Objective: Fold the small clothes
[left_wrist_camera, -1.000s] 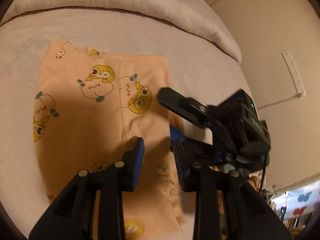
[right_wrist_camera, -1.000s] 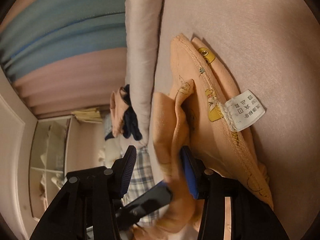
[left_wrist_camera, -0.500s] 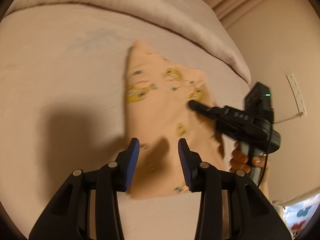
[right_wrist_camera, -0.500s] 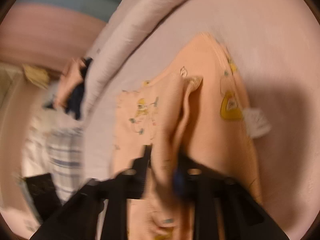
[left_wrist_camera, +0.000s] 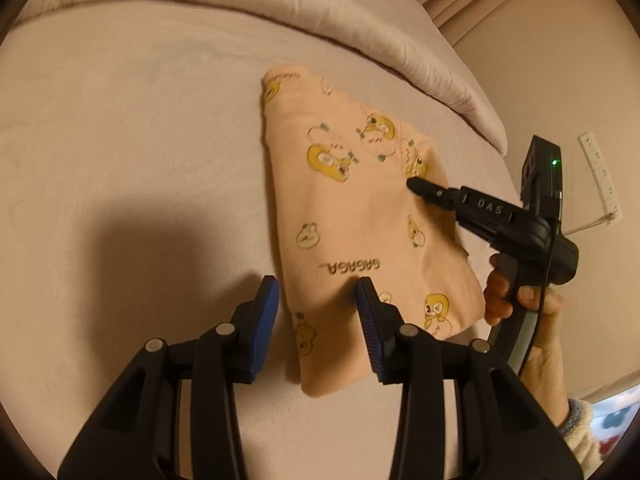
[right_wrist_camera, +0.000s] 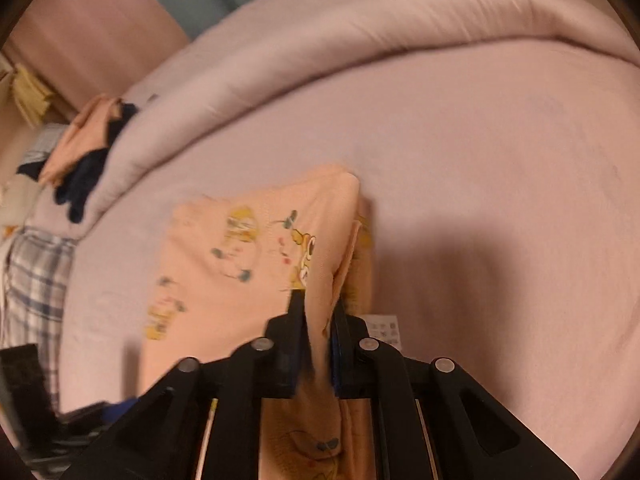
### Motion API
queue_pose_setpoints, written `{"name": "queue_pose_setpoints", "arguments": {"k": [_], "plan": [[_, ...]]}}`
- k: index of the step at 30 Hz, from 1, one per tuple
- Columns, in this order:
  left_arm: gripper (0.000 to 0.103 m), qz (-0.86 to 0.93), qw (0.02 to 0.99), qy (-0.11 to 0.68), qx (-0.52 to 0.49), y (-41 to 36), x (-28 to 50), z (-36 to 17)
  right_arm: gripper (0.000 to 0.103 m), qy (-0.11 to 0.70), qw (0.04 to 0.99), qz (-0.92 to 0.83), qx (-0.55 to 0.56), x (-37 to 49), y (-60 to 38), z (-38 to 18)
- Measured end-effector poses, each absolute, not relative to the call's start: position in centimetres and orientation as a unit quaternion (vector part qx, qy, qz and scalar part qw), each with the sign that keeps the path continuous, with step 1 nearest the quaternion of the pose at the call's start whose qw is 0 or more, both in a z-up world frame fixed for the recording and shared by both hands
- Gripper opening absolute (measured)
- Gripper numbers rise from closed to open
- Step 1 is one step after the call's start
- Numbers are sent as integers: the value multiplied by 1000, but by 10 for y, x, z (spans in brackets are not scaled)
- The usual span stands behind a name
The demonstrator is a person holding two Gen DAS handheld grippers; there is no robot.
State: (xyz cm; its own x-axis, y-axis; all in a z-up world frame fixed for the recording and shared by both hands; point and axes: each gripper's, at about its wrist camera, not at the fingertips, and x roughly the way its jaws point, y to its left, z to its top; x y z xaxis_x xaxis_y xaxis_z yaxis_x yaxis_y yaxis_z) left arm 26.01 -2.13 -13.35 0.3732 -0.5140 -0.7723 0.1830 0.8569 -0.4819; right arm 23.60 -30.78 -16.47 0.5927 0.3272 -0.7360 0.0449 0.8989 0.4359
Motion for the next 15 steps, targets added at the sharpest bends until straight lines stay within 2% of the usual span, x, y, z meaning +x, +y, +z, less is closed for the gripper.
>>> {"name": "queue_pose_setpoints", "arguments": {"k": [4, 7, 9, 13, 15], "plan": [[39, -194, 843, 492, -100, -33, 255, -124, 15, 436, 862, 98, 238, 232, -318, -168], [39, -183, 858, 476, -66, -39, 256, -122, 22, 422, 881, 94, 192, 217, -316, -155], [39, -178, 866, 465, -50, -42, 257, -121, 32, 408, 898, 73, 150, 206, -307, -144], [39, -172, 873, 456, -25, -52, 262, -124, 33, 377, 913, 82, 133, 182, -305, -129], [39, -171, 876, 451, -14, -56, 261, -123, 43, 372, 914, 89, 136, 174, -307, -129]]}}
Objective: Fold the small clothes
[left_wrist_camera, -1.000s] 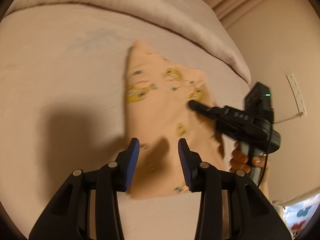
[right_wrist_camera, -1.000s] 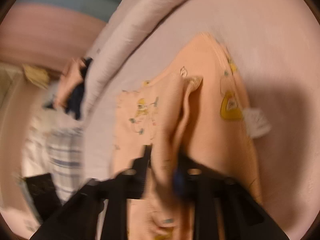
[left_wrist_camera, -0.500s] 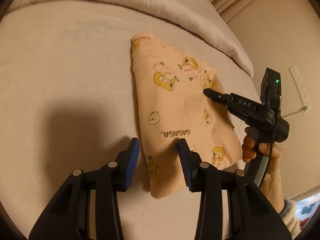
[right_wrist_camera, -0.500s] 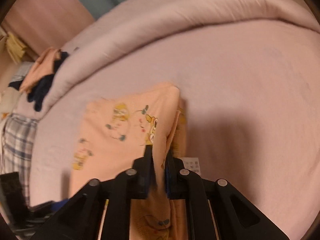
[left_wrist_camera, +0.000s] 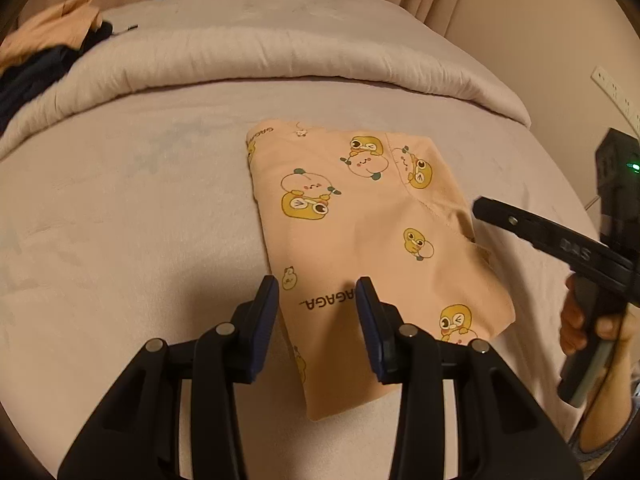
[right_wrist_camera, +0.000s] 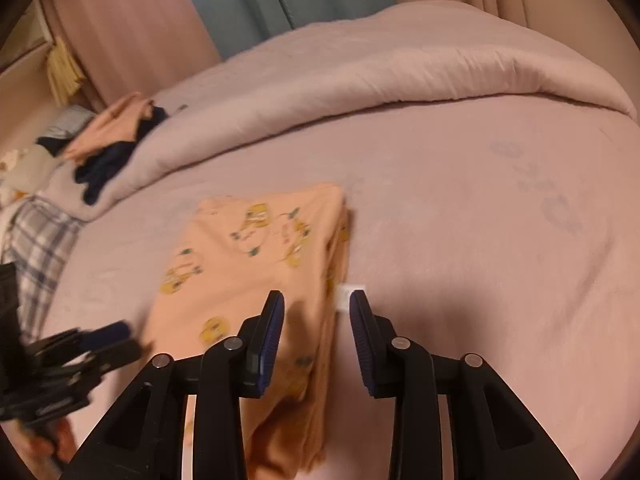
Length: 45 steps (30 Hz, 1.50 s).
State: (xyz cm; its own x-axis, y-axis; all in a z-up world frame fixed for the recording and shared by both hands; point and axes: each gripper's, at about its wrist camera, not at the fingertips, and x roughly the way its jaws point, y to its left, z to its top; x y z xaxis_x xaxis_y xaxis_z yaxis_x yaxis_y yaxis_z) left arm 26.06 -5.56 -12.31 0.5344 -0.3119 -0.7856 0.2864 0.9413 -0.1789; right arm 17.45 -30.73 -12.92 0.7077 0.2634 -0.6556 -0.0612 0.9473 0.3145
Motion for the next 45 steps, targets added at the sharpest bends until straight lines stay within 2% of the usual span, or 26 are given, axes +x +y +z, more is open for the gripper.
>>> {"name": "queue_pose_setpoints", "arguments": {"k": [2, 20, 23, 34, 45], "plan": [[39, -171, 877, 448, -8, -60, 261, -123, 47, 373, 915, 90, 129, 170, -306, -131], [39, -156, 877, 453, 36, -77, 260, -137, 47, 412, 901, 92, 102, 163, -301, -156], [41, -152, 876, 456, 38, -76, 259, -143, 52, 418, 900, 83, 94, 162, -300, -161], [42, -149, 859, 490, 9, -65, 236, -162, 55, 431, 896, 71, 79, 143, -300, -168], [40, -137, 857, 496, -38, -37, 190, -143, 55, 437, 893, 72, 81, 112, -302, -158]]}}
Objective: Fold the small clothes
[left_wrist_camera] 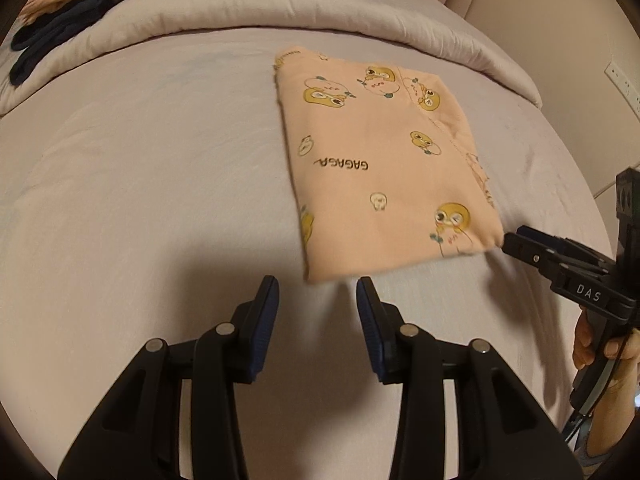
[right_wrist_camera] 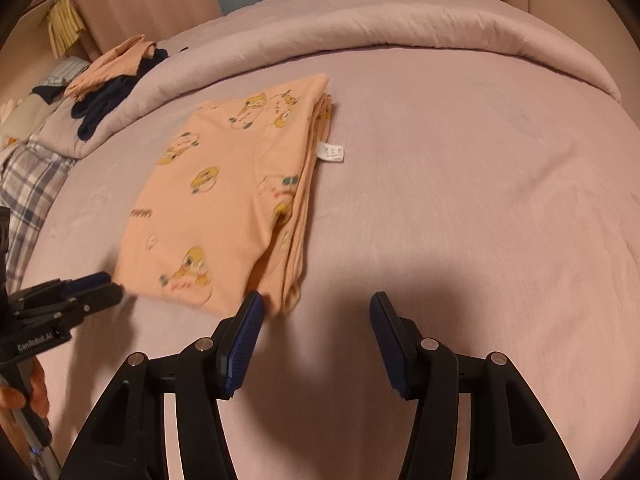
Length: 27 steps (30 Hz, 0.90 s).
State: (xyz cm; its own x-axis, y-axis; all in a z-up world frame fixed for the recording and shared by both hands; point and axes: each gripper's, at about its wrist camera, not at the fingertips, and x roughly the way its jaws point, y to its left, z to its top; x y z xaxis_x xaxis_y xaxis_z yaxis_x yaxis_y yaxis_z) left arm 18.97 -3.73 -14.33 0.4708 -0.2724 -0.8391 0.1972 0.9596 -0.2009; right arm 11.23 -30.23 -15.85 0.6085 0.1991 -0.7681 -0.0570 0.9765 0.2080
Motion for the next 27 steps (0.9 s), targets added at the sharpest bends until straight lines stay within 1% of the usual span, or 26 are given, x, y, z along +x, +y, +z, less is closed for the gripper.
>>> {"name": "queue_pose_setpoints", "arguments": {"k": [1, 3, 4, 5, 8, 10, 11, 12, 16, 20, 25, 27], "plan": [[40, -137, 858, 494, -43, -34, 184, -139, 55, 436, 893, 74, 83, 109, -302, -158], [43, -136, 859, 491, -52, -30, 176, -134, 55, 433, 894, 80, 87, 100, -301, -155], [50, -135, 862, 486, -57, -27, 171, -130, 55, 430, 894, 84, 88, 96, -300, -153], [59, -134, 864, 481, -65, -23, 165, -126, 55, 427, 895, 88, 89, 91, -299, -151], [71, -132, 870, 467, -89, -12, 150, -117, 55, 421, 896, 101, 98, 81, -299, -146], [74, -130, 870, 465, -101, -6, 142, -113, 59, 417, 896, 111, 106, 75, -299, -143], [75, -127, 871, 463, -107, -3, 139, -112, 67, 415, 896, 113, 109, 72, -299, -143], [76, -125, 871, 463, -111, -2, 139, -111, 71, 412, 896, 116, 116, 69, -300, -142], [80, -122, 867, 460, -148, 13, 132, -108, 73, 413, 890, 131, 143, 68, -301, -140], [90, -122, 864, 450, -189, 29, 133, -102, 78, 406, 890, 135, 158, 67, -303, -137], [100, -121, 867, 426, -227, 41, 137, -91, 79, 399, 891, 135, 168, 69, -303, -133], [102, -134, 867, 410, -249, 44, 138, -87, 79, 396, 893, 134, 167, 71, -302, -131]]}}
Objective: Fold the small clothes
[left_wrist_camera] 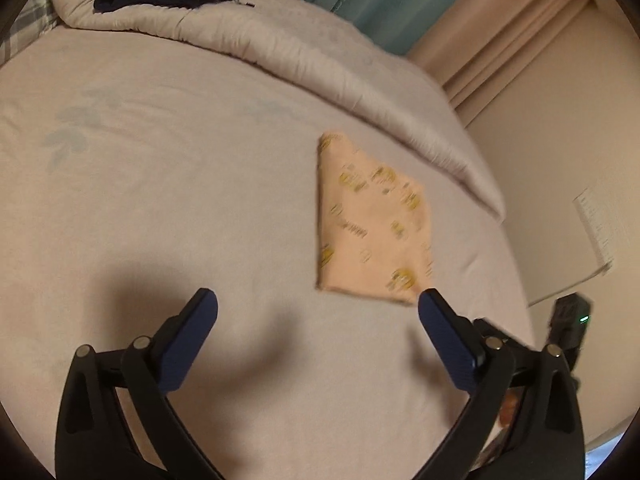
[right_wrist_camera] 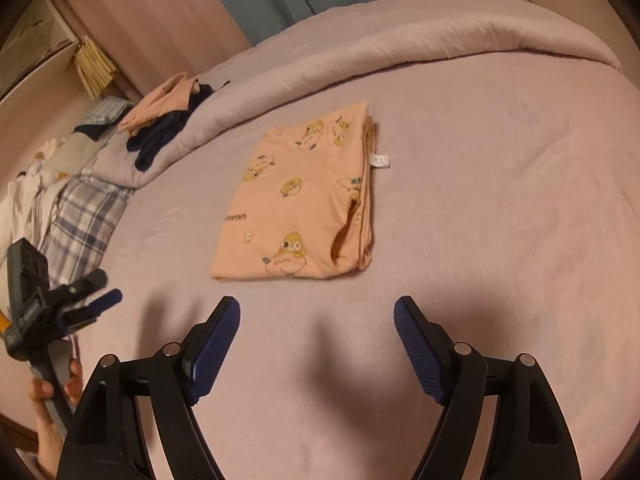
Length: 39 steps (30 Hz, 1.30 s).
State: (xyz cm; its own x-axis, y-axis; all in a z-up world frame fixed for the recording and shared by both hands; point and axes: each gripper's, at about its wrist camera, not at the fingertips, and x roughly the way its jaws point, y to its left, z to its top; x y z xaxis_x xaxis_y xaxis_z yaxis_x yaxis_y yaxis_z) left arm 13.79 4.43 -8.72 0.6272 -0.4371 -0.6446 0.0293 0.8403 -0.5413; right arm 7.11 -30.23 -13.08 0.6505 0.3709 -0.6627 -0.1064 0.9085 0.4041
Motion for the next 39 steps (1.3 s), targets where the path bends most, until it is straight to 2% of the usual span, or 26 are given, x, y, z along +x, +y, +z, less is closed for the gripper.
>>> {"name": "queue_pose_setpoints", "arguments": {"k": [5, 13, 18, 23, 39], "plan": [[102, -150, 868, 405, -244, 42, 148, -79, 86, 390, 895, 131, 174, 79, -304, -127], [102, -201, 864, 401, -229, 31, 169, -87, 86, 391, 892, 124, 189, 96, -315, -131], [102, -203, 859, 429, -194, 17, 190, -98, 86, 396, 889, 114, 200, 109, -324, -135], [102, -204, 832, 466, -220, 14, 212, -117, 86, 407, 885, 108, 198, 122, -329, -140], [101, -210, 795, 494, -283, 10, 267, -155, 86, 443, 856, 138, 227, 162, -340, -162]]}}
